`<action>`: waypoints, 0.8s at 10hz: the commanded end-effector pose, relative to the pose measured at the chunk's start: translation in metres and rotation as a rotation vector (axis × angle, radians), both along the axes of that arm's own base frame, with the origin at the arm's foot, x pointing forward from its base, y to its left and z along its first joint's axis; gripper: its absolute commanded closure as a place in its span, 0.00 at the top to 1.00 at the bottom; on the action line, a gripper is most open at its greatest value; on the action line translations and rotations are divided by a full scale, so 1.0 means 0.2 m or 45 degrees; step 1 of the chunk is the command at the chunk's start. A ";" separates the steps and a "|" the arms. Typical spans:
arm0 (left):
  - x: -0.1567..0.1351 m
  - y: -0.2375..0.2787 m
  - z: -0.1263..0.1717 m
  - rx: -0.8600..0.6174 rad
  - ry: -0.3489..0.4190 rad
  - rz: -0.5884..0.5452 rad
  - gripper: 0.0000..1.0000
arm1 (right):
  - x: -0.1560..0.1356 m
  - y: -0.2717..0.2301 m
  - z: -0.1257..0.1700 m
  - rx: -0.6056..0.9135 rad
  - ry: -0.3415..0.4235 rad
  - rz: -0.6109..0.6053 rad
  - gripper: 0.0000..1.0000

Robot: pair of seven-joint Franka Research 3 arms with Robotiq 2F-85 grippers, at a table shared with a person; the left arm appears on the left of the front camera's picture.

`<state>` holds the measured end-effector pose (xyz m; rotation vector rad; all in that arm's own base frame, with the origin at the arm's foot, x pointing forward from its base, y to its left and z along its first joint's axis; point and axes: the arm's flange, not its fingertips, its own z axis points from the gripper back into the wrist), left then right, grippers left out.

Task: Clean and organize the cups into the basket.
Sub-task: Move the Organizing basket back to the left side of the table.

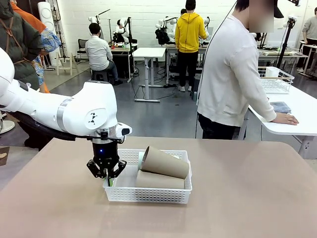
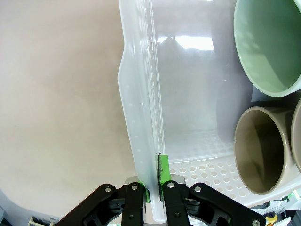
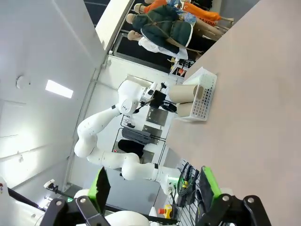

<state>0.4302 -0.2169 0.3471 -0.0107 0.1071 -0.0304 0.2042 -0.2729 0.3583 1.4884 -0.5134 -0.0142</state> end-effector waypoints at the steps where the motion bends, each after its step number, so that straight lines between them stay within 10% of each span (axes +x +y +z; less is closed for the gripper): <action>1: 0.00 -0.01 0.01 0.000 -0.007 -0.004 0.00 | -0.01 0.00 0.00 0.005 0.000 -0.002 1.00; 8: -0.01 0.32 0.06 0.160 -0.119 0.170 0.06 | -0.01 0.00 0.00 0.005 0.000 -0.002 1.00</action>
